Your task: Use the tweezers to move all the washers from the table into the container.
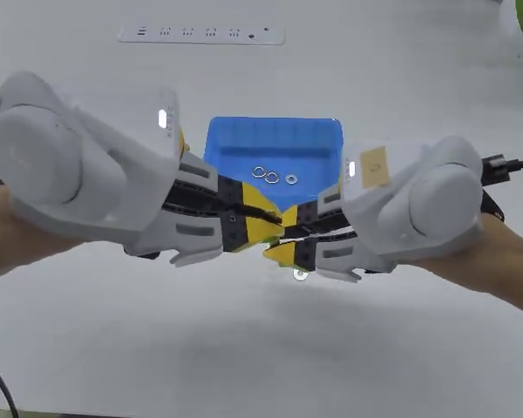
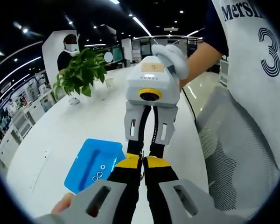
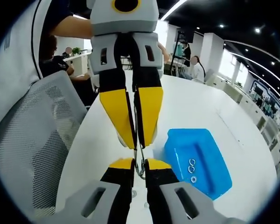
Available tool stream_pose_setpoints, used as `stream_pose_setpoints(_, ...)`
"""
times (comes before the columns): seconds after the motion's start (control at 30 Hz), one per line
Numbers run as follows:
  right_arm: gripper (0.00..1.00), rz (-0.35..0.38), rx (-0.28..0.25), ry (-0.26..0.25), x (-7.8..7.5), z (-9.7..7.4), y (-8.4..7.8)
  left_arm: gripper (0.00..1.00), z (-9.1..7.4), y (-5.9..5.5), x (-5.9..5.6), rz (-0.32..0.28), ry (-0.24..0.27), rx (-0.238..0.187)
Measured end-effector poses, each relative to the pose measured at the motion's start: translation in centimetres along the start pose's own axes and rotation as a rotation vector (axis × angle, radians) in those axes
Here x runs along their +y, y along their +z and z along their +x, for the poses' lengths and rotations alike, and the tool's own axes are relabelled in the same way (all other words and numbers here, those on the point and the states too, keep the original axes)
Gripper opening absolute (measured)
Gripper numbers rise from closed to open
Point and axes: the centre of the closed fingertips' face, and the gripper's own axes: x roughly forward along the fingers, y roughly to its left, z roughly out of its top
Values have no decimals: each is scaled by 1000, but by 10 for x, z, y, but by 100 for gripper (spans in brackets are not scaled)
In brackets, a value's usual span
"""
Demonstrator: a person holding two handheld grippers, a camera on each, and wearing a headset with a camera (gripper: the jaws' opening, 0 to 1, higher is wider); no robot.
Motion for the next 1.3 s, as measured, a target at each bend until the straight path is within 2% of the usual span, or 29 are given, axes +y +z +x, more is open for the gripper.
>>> stream_pose_setpoints(0.17, 10, -21, -21, -43, -12, -10, 16, 6, -13, 16, 11, 28, 33, -15)
stream_pose_setpoints(0.37, 10, -40, -35, -77, -26, -21, 28, 6, -19, 31, 21, 61, 54, -37)
stream_pose_setpoints(0.6, 10, -69, -16, -107, -51, -27, 30, 6, -12, 39, 45, 92, 74, -56)
stream_pose_setpoints(0.8, 10, -59, 2, -133, -76, -26, 18, 6, 2, 39, 67, 102, 70, -59)
stream_pose_setpoints(0.93, 10, -29, -5, -138, -96, -18, 7, 6, 9, 33, 83, 66, 61, -61)
stream_pose_setpoints(0.97, 10, -26, -5, -137, -99, -15, 5, 6, 13, 26, 91, 68, 63, -54)
stream_pose_setpoints(1.03, 10, -26, 4, -134, -102, -8, 0, 6, 18, 16, 97, 56, 55, -46)
stream_pose_setpoints(1.3, 10, 5, 36, -96, -107, 16, -22, 6, 32, -15, 108, -24, 33, -38)
